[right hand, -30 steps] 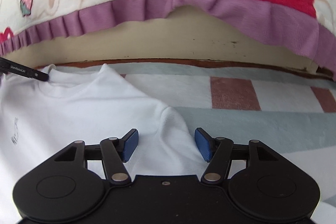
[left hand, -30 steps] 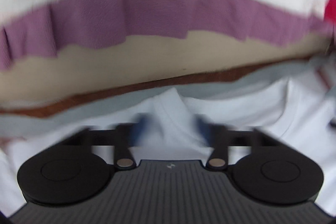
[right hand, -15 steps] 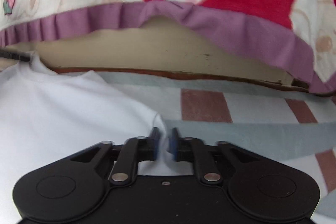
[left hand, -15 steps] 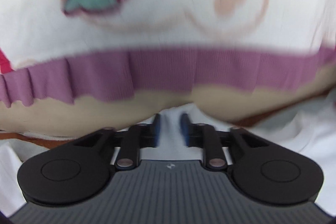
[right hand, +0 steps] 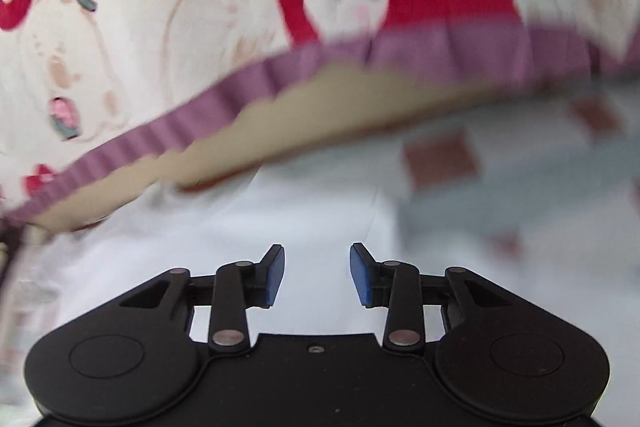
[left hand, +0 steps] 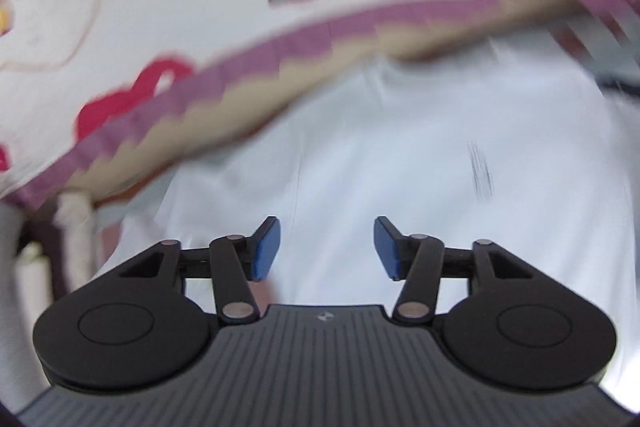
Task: Fold clothes
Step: 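Grasp the shirt hem with the left gripper while the right gripper grasps the hem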
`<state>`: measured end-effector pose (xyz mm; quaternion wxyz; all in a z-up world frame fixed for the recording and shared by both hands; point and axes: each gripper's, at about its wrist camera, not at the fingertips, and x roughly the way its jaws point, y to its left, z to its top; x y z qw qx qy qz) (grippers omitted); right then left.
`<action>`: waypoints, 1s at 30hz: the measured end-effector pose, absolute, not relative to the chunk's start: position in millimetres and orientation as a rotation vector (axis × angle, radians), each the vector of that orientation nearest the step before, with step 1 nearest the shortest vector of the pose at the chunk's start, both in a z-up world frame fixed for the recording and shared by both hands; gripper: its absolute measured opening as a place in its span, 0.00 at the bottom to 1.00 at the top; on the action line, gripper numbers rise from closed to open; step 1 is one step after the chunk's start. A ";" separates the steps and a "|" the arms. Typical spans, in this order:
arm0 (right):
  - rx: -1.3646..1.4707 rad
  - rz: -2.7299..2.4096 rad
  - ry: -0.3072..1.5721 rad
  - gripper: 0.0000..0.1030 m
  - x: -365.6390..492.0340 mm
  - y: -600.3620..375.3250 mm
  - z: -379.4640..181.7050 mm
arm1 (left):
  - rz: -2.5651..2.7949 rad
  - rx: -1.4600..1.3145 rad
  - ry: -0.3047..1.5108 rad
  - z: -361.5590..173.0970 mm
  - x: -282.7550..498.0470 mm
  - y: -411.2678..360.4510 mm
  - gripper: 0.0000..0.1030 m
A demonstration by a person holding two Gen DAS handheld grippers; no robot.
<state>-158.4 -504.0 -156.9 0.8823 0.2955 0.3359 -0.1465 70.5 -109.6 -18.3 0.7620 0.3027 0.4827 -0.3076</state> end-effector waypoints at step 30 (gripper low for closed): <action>0.286 -0.214 1.233 0.06 -264.4 -327.8 -145.1 | -0.637 -0.037 1.156 -142.4 -76.2 181.4 0.59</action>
